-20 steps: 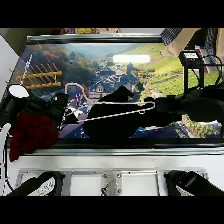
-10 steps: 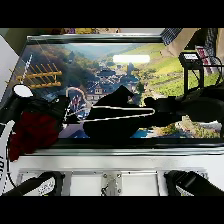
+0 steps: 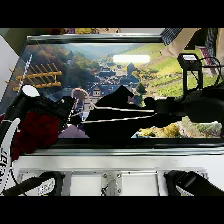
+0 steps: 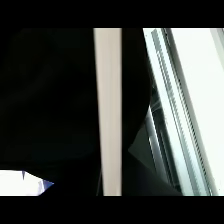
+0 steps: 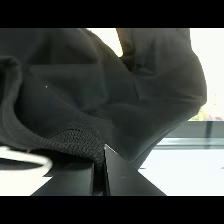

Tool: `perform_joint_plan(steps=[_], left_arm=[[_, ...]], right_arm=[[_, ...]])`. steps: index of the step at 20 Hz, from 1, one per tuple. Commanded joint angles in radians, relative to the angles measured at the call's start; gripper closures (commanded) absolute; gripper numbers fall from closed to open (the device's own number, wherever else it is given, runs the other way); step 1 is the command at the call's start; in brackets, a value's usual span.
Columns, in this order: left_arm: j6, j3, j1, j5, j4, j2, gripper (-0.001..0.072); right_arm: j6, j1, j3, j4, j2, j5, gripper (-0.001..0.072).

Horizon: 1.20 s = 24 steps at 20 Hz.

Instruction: Fold the clothes and pants, and hang the long-sleeved shirts on hangers.

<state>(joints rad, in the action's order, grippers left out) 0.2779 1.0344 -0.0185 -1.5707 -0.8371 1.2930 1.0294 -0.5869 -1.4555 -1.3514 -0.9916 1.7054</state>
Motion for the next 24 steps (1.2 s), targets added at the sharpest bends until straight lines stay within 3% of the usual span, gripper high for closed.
perform_joint_plan(steps=[1, 6, 14, 24], left_arm=[[-0.024, 0.0, -0.007, 0.005, 0.0, 0.002, 0.0682], [-0.04, 0.0, -0.024, 0.001, 0.0, 0.002, 0.0682], [-0.051, 0.0, 0.027, 0.013, -0.001, 0.002, 0.0682], [-0.077, 0.0, 0.027, 0.023, 0.0, 0.002, 0.0682]], right_arm=[[0.03, -0.002, -0.001, -0.03, 0.0, 0.016, 0.0677], [0.048, -0.006, -0.002, -0.03, 0.0, 0.03, 0.0677], [0.04, -0.08, -0.003, -0.055, 0.0, -0.166, 0.0678], [0.04, -0.117, -0.003, -0.251, -0.023, -0.464, 0.0678]])
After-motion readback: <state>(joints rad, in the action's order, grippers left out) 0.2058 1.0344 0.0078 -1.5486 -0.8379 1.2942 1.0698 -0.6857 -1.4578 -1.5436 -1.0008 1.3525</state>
